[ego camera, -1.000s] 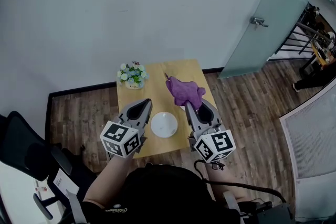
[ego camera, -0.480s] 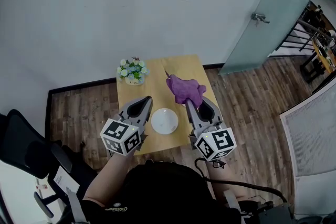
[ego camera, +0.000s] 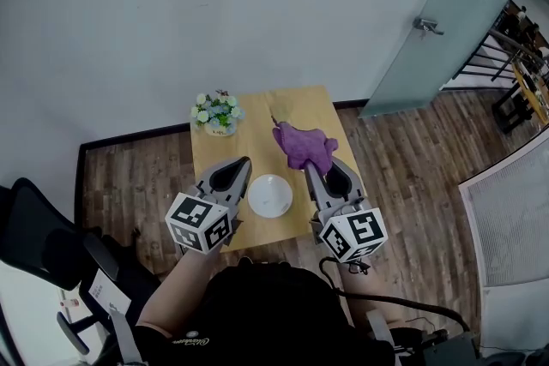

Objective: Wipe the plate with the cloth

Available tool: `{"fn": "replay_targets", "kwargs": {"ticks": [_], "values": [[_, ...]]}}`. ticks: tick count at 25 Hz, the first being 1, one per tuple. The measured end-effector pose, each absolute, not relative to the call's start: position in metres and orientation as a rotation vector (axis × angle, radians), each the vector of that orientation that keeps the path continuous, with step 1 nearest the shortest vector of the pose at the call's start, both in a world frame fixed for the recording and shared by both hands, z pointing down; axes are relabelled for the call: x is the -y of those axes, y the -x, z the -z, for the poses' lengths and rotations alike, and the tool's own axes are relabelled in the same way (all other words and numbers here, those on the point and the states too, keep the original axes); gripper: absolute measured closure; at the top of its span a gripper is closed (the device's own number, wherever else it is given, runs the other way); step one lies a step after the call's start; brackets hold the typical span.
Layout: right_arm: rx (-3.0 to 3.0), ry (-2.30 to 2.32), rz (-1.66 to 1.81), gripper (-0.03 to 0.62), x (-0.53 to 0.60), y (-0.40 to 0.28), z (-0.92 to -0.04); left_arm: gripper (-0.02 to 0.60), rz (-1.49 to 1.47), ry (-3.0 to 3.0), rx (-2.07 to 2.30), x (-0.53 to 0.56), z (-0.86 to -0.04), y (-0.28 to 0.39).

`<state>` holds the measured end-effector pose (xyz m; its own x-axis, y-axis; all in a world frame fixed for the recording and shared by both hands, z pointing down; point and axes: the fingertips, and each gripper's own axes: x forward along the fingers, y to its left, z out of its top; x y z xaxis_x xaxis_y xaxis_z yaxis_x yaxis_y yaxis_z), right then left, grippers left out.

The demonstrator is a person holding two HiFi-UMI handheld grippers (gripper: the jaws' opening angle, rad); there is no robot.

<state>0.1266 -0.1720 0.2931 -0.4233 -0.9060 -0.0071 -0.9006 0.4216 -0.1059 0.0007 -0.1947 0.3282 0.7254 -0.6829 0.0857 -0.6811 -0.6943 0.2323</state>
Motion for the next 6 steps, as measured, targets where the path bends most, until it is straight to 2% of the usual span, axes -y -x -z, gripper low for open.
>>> {"fn": "replay_targets", "kwargs": {"ticks": [6], "values": [[-2.601,1.644,0.141,0.491,0.1744,-0.1274,-0.2959,0.581,0.000,-2.680,1.087,0.1962,-0.3311,-0.0011]]}}
